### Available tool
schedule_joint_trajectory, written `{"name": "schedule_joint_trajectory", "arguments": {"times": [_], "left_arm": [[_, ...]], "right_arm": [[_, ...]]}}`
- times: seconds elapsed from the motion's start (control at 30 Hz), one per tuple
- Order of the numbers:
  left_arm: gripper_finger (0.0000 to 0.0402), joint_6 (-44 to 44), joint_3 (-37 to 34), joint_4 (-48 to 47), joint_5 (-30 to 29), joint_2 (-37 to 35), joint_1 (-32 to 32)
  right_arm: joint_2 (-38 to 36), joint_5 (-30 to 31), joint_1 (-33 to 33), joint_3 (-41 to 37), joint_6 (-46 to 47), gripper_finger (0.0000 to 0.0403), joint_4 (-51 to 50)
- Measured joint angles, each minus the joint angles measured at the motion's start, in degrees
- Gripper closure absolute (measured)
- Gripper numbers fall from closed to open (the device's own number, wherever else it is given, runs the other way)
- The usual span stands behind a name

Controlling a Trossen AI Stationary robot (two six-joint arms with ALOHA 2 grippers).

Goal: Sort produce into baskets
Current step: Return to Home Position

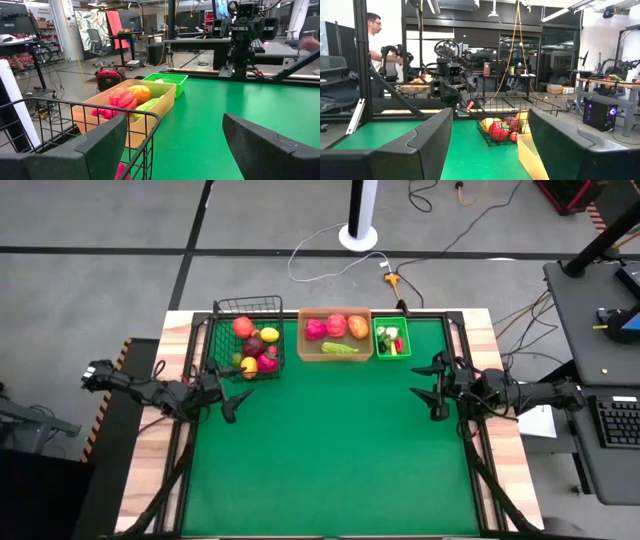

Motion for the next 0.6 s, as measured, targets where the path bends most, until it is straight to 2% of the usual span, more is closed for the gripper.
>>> {"name": "schedule_joint_trajectory", "arguments": {"times": [0.6], "left_arm": [[0.0093,0.0,0.0,0.0,0.0,0.0,0.0]], "right_arm": [[0.0,0.0,0.0,0.0,0.0,0.0155,0.0]]}}
